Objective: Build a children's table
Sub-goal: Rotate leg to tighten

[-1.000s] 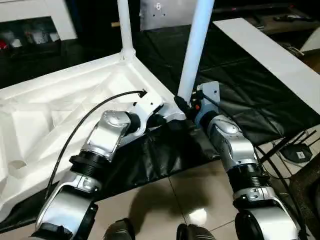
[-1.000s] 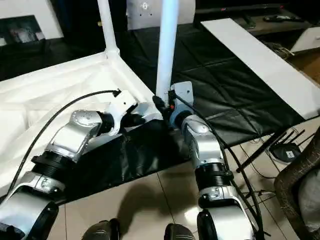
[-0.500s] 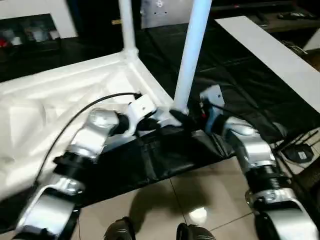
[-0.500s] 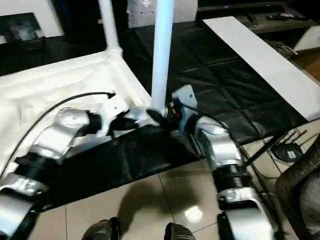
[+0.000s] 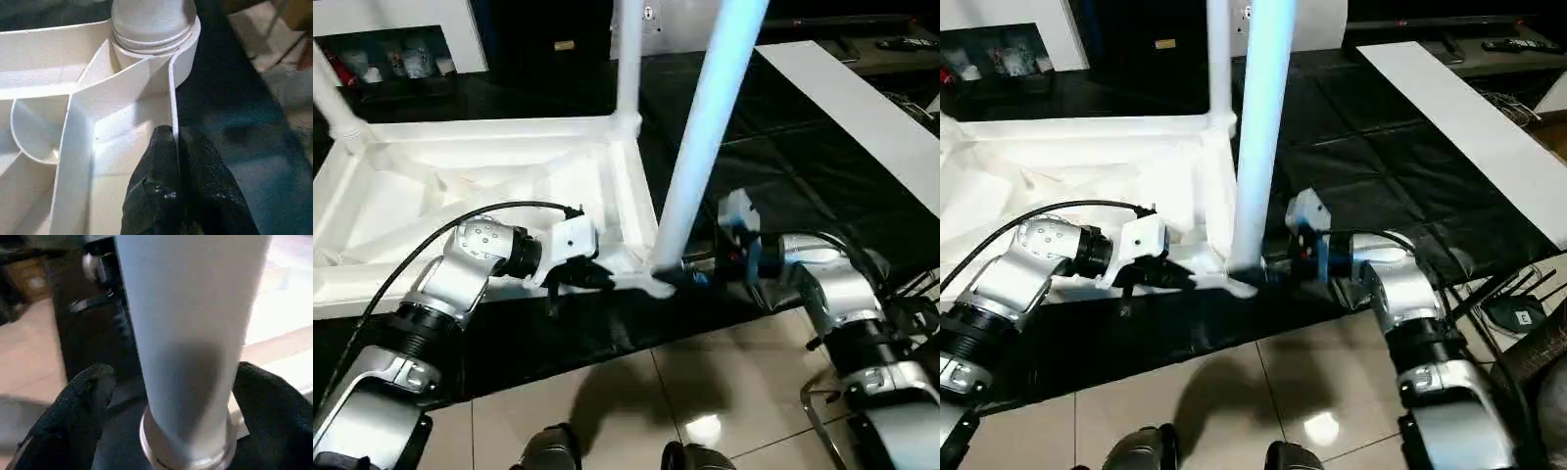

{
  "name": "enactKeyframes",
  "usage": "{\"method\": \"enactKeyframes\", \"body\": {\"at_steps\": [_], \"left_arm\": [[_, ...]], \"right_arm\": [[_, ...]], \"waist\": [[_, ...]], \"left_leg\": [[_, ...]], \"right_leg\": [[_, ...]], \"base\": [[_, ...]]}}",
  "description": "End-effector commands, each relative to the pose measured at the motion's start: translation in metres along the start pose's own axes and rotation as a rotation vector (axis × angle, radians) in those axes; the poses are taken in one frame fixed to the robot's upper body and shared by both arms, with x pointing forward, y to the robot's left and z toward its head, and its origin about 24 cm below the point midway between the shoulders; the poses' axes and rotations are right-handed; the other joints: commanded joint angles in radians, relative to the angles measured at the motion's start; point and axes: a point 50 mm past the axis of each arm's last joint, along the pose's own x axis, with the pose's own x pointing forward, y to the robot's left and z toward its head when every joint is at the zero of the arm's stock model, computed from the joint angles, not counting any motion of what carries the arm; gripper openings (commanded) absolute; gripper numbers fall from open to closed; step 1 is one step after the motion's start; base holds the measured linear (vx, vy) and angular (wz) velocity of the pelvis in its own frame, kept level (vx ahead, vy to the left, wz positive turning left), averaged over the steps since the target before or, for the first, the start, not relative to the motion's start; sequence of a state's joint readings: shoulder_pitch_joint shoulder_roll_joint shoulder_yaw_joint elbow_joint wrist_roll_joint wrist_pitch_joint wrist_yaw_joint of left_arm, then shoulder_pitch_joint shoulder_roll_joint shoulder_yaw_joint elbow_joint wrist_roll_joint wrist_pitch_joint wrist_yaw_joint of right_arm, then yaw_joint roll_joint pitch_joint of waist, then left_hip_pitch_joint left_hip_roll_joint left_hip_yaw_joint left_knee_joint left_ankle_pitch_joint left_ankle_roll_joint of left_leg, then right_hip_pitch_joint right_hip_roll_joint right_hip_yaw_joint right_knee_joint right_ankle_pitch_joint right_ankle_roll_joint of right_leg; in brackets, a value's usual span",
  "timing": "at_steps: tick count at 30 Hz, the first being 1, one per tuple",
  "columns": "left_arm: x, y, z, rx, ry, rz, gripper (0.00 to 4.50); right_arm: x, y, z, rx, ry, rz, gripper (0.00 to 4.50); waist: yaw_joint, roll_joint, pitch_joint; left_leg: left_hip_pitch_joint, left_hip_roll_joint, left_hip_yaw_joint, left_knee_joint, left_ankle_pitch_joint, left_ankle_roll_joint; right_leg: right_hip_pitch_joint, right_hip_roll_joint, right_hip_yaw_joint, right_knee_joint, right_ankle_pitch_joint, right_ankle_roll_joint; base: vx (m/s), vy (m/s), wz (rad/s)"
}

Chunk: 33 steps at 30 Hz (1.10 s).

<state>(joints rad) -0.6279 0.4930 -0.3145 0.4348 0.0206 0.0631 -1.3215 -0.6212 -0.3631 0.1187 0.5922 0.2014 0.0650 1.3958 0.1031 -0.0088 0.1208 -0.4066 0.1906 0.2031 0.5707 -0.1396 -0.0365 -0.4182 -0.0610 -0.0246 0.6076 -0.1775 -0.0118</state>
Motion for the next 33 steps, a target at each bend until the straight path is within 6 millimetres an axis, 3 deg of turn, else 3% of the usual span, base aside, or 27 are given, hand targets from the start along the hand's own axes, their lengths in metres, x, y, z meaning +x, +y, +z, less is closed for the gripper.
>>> {"method": "enactKeyframes", "body": {"at_steps": [1,2,6,17,25,30,33], "left_arm": [[0.004,-0.005,0.016,0.095,-0.033,-0.077,0.00],[0.004,-0.006,0.016,0.102,-0.034,-0.094,0.00],[0.004,-0.009,0.016,0.114,-0.033,-0.125,0.00],[0.003,-0.009,0.016,0.126,-0.023,-0.146,0.00],[0.005,-0.008,0.018,0.086,-0.056,-0.122,0.00],[0.009,-0.004,0.021,0.055,-0.071,-0.065,0.00],[0.019,0.006,0.030,0.005,-0.103,0.052,0.00]], "right_arm": [[-0.003,0.001,0.001,-0.008,0.010,0.040,3.85],[-0.003,0.001,0.000,-0.007,0.015,0.051,3.59],[-0.004,0.002,-0.001,-0.002,0.018,0.072,3.37],[-0.002,0.004,-0.002,0.013,0.012,0.131,2.30],[0.002,0.012,-0.004,0.041,-0.024,0.146,2.05],[0.012,0.014,-0.009,0.052,-0.032,0.045,2.01],[0.032,0.011,-0.014,0.093,-0.056,-0.158,1.99]], "waist": [[-0.006,-0.004,-0.085],[-0.005,-0.003,-0.085],[-0.004,-0.002,-0.084],[0.000,0.000,-0.086],[0.001,0.001,-0.084],[0.002,0.003,-0.080],[-0.007,0.004,-0.075]], "left_leg": [[0.038,0.046,-0.014,-0.054,-0.197,0.061],[0.038,0.046,-0.015,-0.054,-0.194,0.062],[0.039,0.048,-0.016,-0.055,-0.211,0.055],[0.039,0.046,-0.016,-0.052,-0.198,0.061],[0.040,0.046,-0.016,-0.053,-0.207,0.058],[0.041,0.047,-0.016,-0.056,-0.219,0.047],[0.041,0.043,-0.022,-0.063,-0.276,0.012]], "right_leg": [[0.044,-0.073,0.033,-0.058,-0.141,-0.266],[0.043,-0.073,0.033,-0.058,-0.145,-0.266],[0.040,-0.074,0.033,-0.062,-0.186,-0.262],[0.041,-0.071,0.032,-0.057,-0.157,-0.266],[0.040,-0.070,0.033,-0.059,-0.166,-0.265],[0.037,-0.070,0.034,-0.062,-0.187,-0.256],[0.035,-0.076,0.035,-0.072,-0.289,-0.232]], "base": [[0.000,0.000,0.00],[0.000,0.000,0.00],[0.000,0.000,0.00],[0.000,0.000,0.00],[0.000,0.000,0.00],[0.000,0.000,0.00],[0.000,0.000,0.00]]}}
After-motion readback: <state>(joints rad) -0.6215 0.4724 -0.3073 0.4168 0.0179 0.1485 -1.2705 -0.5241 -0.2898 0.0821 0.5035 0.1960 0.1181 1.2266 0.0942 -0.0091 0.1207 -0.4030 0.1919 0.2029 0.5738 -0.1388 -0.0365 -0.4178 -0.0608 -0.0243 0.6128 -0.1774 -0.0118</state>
